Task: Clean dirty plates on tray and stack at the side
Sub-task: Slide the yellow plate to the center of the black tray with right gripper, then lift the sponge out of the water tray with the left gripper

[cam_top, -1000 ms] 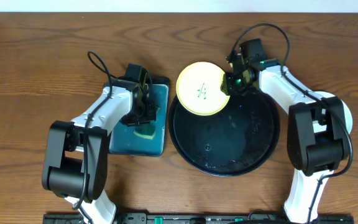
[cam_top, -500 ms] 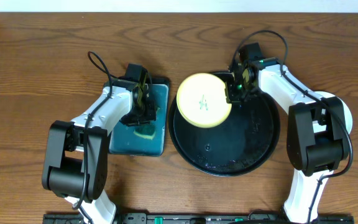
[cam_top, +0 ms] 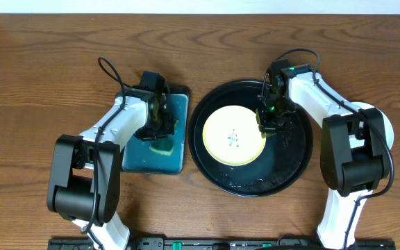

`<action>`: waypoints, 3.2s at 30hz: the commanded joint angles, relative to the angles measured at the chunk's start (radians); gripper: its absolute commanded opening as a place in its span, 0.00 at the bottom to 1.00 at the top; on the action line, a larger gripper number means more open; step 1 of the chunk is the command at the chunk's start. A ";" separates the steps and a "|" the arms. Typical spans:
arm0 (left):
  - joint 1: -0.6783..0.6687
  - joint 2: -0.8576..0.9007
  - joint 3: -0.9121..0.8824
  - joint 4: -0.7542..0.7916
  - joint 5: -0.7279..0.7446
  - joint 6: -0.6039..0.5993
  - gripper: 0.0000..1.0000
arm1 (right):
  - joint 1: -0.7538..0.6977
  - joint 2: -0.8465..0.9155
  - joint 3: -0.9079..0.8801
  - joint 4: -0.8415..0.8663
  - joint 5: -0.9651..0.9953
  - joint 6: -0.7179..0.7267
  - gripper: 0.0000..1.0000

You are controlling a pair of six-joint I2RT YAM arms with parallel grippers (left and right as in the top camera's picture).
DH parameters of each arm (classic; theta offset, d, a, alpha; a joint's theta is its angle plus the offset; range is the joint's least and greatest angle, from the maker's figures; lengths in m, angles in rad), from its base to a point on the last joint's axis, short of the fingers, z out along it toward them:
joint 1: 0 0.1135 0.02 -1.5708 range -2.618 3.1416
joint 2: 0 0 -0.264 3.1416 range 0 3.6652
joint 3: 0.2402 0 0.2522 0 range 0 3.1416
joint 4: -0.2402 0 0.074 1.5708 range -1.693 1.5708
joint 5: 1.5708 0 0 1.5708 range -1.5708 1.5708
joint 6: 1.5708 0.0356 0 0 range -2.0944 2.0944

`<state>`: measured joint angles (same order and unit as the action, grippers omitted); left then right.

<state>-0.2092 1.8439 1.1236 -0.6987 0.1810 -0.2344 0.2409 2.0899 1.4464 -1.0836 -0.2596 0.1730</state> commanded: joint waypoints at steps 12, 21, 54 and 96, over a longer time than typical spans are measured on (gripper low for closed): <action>0.001 0.055 -0.021 -0.016 -0.016 0.013 0.08 | 0.023 0.014 -0.002 0.082 0.021 -0.009 0.01; 0.002 0.054 -0.020 -0.016 -0.016 0.013 0.08 | 0.023 0.014 -0.003 0.028 0.135 0.175 0.01; 0.002 -0.337 -0.017 0.053 -0.016 0.013 0.08 | 0.023 0.014 -0.003 0.028 0.167 0.222 0.01; 0.283 -0.335 -0.019 0.102 0.597 -0.020 0.08 | 0.023 0.014 -0.003 0.029 0.167 0.222 0.01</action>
<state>0.0696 1.5223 1.1057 -0.6006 0.7303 -0.2577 0.2668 2.0899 1.4483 -1.0595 -0.1905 0.3637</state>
